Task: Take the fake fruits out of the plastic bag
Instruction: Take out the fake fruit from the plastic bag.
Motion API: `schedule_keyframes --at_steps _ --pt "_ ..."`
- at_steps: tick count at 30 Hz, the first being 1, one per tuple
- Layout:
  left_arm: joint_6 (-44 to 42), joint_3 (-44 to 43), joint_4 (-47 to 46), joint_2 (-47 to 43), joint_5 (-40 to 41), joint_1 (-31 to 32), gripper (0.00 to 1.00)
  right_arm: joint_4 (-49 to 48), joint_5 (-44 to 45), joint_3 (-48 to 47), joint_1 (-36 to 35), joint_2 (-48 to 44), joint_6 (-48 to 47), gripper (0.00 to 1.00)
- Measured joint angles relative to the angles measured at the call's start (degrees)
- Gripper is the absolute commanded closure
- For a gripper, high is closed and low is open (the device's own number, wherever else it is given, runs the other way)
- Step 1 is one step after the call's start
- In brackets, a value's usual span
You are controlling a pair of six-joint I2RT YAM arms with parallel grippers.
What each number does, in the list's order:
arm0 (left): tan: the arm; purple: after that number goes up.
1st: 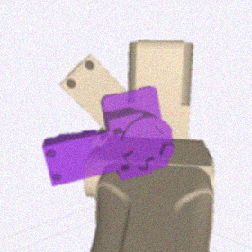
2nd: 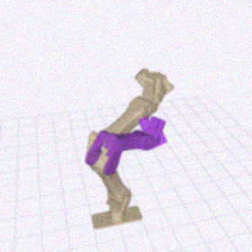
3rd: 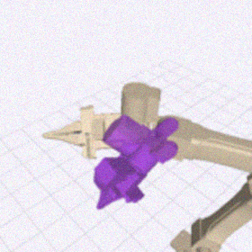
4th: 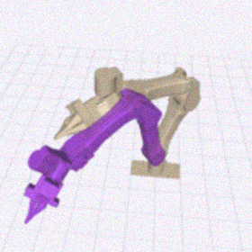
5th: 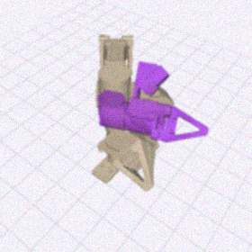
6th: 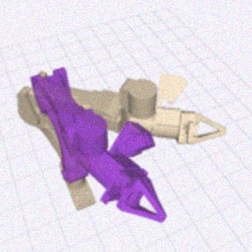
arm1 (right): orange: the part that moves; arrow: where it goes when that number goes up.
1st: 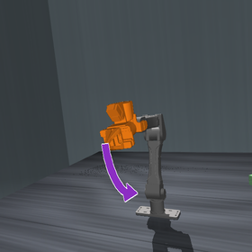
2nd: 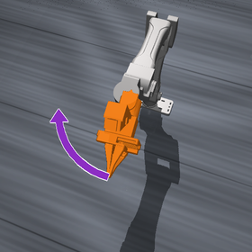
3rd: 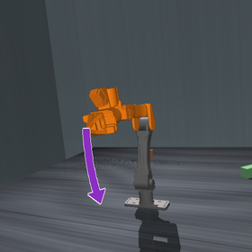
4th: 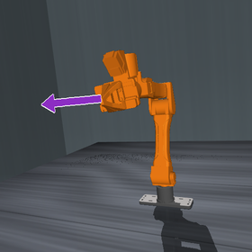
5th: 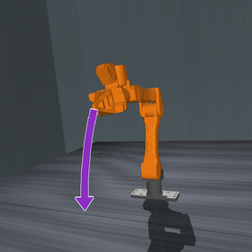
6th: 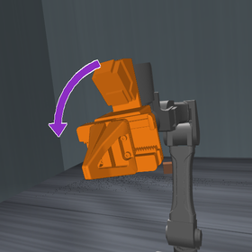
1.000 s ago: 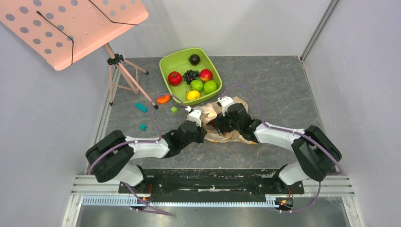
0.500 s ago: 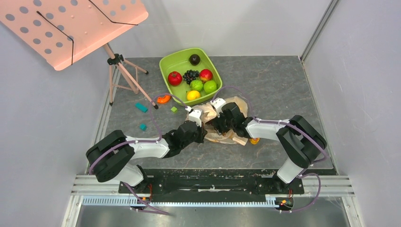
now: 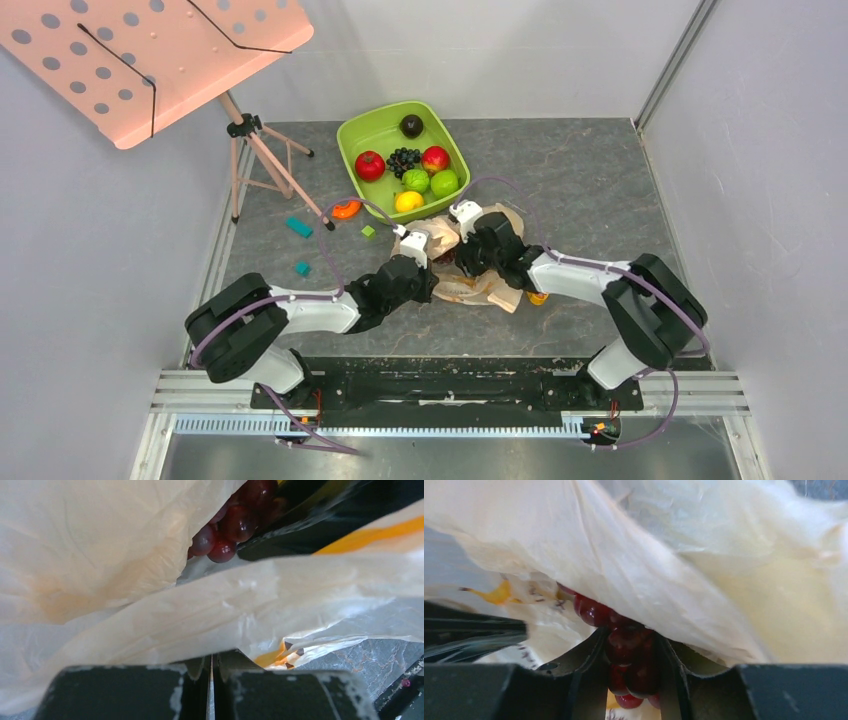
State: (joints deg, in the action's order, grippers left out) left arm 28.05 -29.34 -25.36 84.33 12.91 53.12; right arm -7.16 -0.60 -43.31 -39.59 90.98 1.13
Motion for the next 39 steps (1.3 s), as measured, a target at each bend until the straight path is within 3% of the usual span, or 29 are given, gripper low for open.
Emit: schedule_keyframes --at_steps 15,23,31,35,39 --pt "0.0 0.0 -0.52 1.44 -0.07 0.0 0.98 4.37 -7.56 0.57 0.0 -11.93 7.04 0.72" --pt "0.04 0.0 -0.44 2.1 0.07 0.02 0.98 9.44 -6.43 7.96 0.0 -24.04 8.85 0.71" --pt "0.04 -0.02 -0.35 2.1 0.46 0.02 0.98 15.52 -1.7 15.02 0.0 -28.28 11.54 0.7" --pt "0.04 -0.02 -0.28 2.1 0.5 0.04 0.98 18.1 1.09 16.02 -0.04 -28.3 12.48 0.62" --pt "0.04 -0.02 0.02 2.08 0.55 0.04 0.98 19.76 4.04 16.02 -0.04 -28.28 12.96 0.44"
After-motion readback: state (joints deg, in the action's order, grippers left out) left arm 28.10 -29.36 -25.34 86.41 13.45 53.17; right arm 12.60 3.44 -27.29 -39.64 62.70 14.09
